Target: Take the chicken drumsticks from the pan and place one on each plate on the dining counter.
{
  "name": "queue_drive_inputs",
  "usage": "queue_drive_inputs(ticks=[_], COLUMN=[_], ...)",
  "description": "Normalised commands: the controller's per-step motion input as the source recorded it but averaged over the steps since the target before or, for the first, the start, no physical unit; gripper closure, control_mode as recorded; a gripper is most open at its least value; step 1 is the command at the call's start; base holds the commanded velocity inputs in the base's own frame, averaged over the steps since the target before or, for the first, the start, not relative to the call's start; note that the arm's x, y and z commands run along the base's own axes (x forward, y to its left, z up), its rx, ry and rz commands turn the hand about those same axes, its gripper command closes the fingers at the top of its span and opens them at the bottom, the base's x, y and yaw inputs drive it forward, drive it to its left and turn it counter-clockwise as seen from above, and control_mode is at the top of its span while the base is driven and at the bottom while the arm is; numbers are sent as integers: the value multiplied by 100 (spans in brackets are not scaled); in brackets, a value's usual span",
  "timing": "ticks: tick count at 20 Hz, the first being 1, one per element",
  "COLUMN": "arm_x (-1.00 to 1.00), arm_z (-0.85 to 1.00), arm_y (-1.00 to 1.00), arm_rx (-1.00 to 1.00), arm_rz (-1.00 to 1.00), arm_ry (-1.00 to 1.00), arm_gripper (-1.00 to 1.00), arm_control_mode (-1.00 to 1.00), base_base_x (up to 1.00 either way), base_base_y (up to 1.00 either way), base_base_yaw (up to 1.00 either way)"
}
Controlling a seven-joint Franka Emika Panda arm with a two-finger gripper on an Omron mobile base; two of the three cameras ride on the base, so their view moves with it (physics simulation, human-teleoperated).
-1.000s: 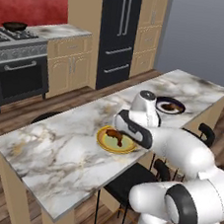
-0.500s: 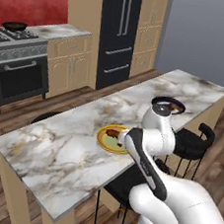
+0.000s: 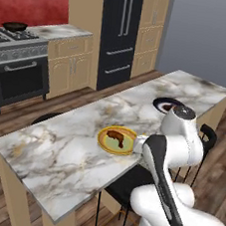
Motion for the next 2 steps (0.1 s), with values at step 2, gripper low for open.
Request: queue_drive_inputs(ticks=[2], arm_x=[-96], arm_z=[49], arm_y=[-34], arm_rx=[-5], arm_rz=[0], arm_ry=[0], arm_gripper=[-100], arm_control_mode=[-100], base_base_x=[0], base_base_y=[0], base_base_yaw=[0])
